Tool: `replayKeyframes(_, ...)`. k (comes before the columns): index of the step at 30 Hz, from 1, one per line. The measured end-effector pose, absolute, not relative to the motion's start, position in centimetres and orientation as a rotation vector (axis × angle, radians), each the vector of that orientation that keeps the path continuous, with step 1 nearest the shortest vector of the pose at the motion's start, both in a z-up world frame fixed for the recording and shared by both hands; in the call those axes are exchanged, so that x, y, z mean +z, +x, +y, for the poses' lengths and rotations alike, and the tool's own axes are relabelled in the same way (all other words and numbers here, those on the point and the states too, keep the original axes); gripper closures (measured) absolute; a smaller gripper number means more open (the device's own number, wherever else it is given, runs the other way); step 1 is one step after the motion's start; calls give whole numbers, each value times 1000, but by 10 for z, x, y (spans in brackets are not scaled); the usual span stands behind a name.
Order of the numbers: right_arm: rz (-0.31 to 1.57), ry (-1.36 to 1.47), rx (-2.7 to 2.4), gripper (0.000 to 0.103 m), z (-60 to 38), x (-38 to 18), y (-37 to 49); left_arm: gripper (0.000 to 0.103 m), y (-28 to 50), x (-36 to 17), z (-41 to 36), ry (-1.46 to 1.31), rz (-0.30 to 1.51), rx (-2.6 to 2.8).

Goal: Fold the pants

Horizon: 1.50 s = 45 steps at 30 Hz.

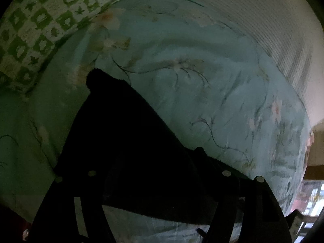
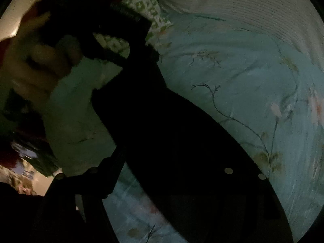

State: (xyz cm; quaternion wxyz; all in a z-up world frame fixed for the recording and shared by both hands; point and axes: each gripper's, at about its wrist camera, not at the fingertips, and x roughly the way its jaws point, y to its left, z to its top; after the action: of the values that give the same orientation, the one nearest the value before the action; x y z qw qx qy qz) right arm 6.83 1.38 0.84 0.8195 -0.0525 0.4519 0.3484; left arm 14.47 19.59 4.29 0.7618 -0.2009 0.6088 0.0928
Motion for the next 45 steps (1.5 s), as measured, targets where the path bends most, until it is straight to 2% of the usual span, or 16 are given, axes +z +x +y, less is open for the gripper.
replayKeyframes(1, 963, -125, 740, 31, 18, 6, 70, 36, 145, 41, 200, -445, 1316, 220)
replayKeyframes(3, 957, -144, 748, 33, 25, 3, 74, 54, 140, 41, 203, -439, 1301, 241)
replayKeyframes(4, 947, -159, 756, 48, 28, 2, 73, 78, 139, 39, 204, -432, 1296, 241)
replayKeyframes(5, 951, -174, 748, 64, 29, 1, 73, 94, 137, 38, 205, -425, 1290, 233)
replayKeyframes(8, 951, -192, 745, 92, 32, 3, 75, 98, 125, 40, 202, -389, 1255, 211)
replayKeyframes(11, 925, -190, 760, 96, 26, 15, 70, 99, 105, 48, 205, -389, 1212, 190)
replayKeyframes(16, 900, -174, 803, 96, 19, 26, 56, 99, 63, 57, 216, -469, 1117, 146)
replayKeyframes(23, 936, -208, 841, 96, 28, 14, 47, 99, 23, 34, 228, -537, 1091, 139)
replayKeyframes(43, 1038, -289, 870, 96, 54, -16, 47, 97, 8, -16, 247, -558, 1133, 155)
replayKeyframes(45, 1066, -283, 876, 92, 57, -19, 48, 96, 8, -18, 248, -551, 1143, 155)
